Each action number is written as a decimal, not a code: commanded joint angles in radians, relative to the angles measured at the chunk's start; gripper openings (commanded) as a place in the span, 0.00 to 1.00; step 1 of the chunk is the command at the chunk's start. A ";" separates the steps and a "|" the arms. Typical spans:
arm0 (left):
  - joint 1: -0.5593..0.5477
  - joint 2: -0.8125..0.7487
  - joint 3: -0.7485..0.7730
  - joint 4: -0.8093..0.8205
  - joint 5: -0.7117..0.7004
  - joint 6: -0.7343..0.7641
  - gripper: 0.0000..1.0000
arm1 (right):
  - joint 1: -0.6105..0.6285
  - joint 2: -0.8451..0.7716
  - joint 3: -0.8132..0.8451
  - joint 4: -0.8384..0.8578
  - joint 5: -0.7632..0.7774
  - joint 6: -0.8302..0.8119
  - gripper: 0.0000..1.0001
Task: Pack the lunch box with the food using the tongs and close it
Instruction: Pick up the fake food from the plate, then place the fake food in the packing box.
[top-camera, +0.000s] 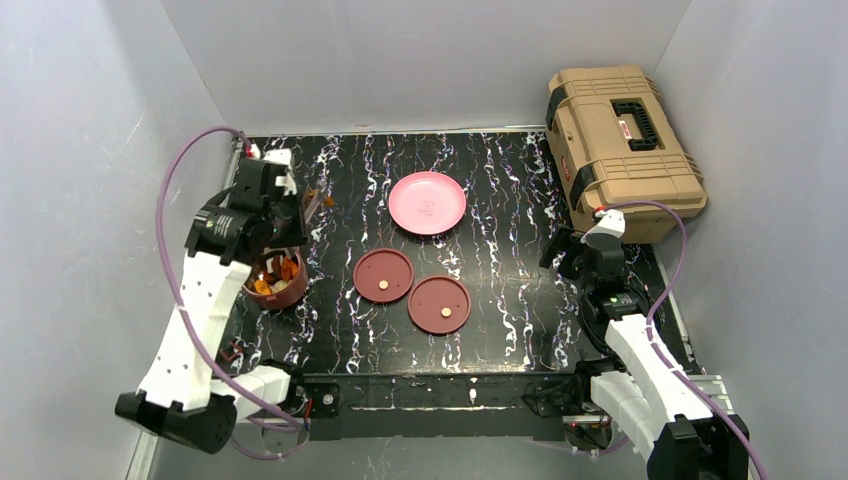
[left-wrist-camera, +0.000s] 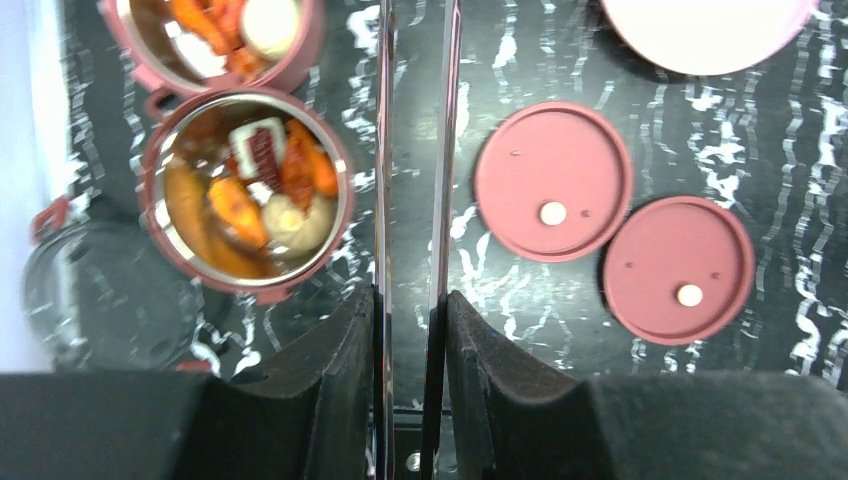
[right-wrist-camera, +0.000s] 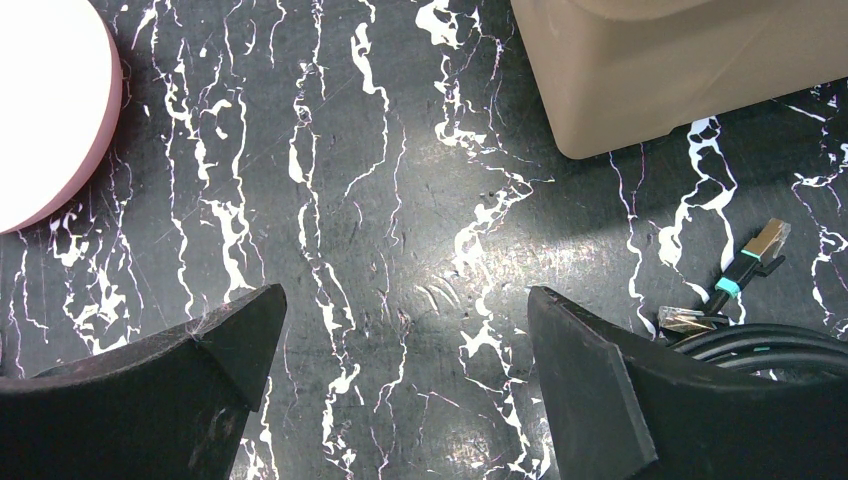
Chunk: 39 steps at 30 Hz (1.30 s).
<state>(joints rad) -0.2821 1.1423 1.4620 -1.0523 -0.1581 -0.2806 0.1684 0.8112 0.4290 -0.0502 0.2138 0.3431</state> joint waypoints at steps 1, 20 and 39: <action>0.028 -0.088 -0.015 -0.127 -0.182 0.003 0.10 | -0.001 -0.006 0.020 0.040 0.001 0.006 1.00; 0.036 -0.116 0.090 -0.495 -0.357 -0.026 0.11 | -0.001 0.017 0.013 0.067 -0.009 0.020 1.00; 0.035 -0.022 0.127 -0.530 -0.224 -0.041 0.20 | -0.001 0.024 0.014 0.061 -0.003 0.020 1.00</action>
<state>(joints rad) -0.2508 1.1248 1.5822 -1.4910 -0.3824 -0.3119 0.1684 0.8276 0.4290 -0.0418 0.2062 0.3611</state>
